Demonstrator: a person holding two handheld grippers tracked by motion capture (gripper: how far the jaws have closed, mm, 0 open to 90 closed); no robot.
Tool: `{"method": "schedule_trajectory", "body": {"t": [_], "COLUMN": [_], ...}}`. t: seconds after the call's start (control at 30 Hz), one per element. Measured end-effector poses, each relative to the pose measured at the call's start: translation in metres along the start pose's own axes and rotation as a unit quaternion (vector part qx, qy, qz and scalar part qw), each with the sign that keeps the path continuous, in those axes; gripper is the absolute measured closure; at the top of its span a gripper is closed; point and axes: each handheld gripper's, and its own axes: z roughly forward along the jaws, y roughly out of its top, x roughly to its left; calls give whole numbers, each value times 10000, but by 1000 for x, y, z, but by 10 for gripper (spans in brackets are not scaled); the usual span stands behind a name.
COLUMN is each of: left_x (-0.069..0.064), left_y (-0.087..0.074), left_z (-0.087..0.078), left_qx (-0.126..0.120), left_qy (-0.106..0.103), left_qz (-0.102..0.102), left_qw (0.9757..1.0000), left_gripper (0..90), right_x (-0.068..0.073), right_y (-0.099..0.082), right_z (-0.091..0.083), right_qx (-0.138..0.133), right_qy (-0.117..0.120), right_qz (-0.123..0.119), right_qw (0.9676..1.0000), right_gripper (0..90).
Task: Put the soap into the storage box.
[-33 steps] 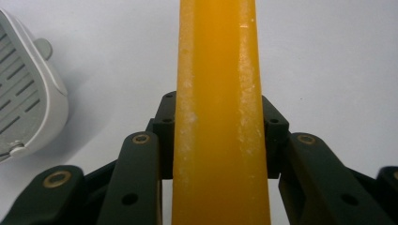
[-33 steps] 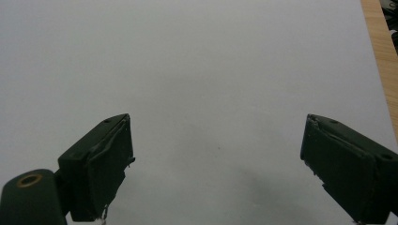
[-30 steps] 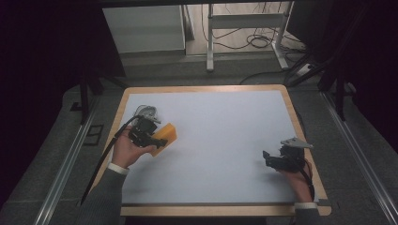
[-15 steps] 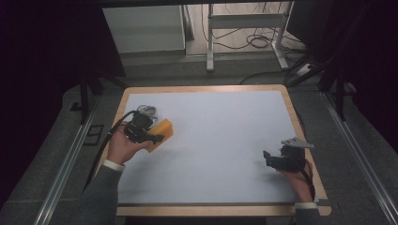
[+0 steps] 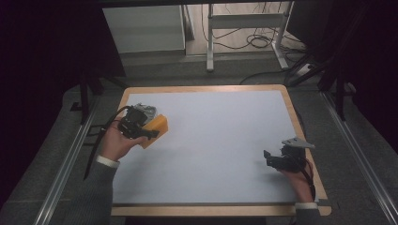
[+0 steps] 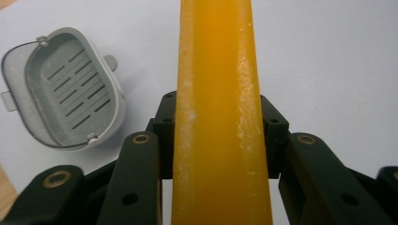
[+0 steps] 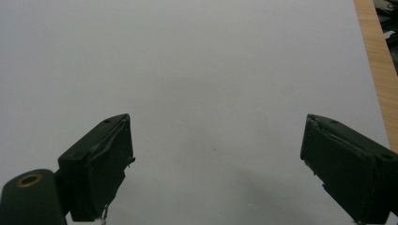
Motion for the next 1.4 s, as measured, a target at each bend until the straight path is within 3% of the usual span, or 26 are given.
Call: {"method": "schedule_trajectory", "body": {"t": [0.57, 0.73, 0.83, 0.93, 1.07, 1.4], "left_x": [19, 27, 31, 29, 33, 49], "left_y": [9, 12, 14, 17, 19, 25], "left_z": [-6, -5, -2, 0, 3, 13], "left_qx": [44, -3, 8, 22, -24, -40], "left_qy": [186, 206, 294, 534, 361, 333], "left_qz": [-175, -321, -370, -325, -407, -688], "left_qw": [9997, 9993, 9989, 9980, 9985, 9971], "left_gripper": [610, 610, 610, 610, 610, 610], "right_x": [-1, -1, -2, -2, -3, -3], "right_y": [0, 0, 0, 0, 0, 0], "right_z": [-1, -1, -1, -1, -1, -1], "right_qx": [-21, -25, -27, -32, -51, -46], "right_qy": [-31, -33, -32, -47, -64, -74], "right_qz": [16, 5, 16, 28, 32, 42], "right_qw": [10000, 10000, 10000, 10000, 10000, 10000], "right_gripper": [95, 95, 95, 95, 95, 95]}}
